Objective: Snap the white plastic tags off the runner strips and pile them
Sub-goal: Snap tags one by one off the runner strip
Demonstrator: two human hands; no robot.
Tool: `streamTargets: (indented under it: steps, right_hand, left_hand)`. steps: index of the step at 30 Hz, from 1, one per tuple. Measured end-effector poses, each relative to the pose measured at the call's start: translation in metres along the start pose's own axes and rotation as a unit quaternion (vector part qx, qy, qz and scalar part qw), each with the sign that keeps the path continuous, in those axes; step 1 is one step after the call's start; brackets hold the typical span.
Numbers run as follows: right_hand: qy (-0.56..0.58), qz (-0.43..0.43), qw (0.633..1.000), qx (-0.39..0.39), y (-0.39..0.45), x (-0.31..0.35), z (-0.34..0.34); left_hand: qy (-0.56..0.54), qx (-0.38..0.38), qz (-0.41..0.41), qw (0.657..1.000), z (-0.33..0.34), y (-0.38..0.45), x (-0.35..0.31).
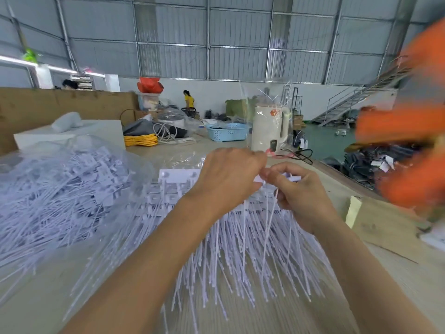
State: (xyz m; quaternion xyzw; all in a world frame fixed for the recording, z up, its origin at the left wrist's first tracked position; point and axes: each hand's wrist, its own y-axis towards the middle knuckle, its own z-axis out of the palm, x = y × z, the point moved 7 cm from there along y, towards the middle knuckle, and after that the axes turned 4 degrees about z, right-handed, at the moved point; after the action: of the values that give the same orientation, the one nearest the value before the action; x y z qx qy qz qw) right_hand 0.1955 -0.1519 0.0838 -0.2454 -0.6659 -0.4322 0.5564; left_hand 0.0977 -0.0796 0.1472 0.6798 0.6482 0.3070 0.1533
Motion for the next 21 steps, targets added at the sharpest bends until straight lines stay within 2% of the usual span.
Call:
streamTargets:
  steps: [2,4,9,12,16,21]
  right_hand:
    - [0.004,0.007,1.000,0.021,0.000,-0.002,0.003]
    - [0.002,-0.002,0.999,0.040,-0.001,-0.003,0.006]
    - [0.016,-0.056,0.995,0.079,-0.004,0.004,0.011]
    - [0.045,-0.058,0.989,0.128,-0.008,0.005,0.017]
    - [0.065,-0.061,0.980,0.179,-0.012,0.009,0.022]
    - [0.014,-0.074,0.970,0.229,-0.020,0.012,0.027]
  left_hand:
    - [0.020,0.015,0.014,1.000,0.002,0.000,0.001]
    - [-0.006,0.032,0.009,0.999,0.003,0.000,0.007]
    - [-0.156,0.052,-0.005,0.986,0.007,-0.005,0.021]
    - [-0.284,0.055,-0.019,0.957,0.007,-0.008,0.025]
    - [-0.429,0.091,-0.042,0.898,0.012,-0.014,0.029]
    - [-0.458,0.163,-0.041,0.873,0.025,-0.020,0.031]
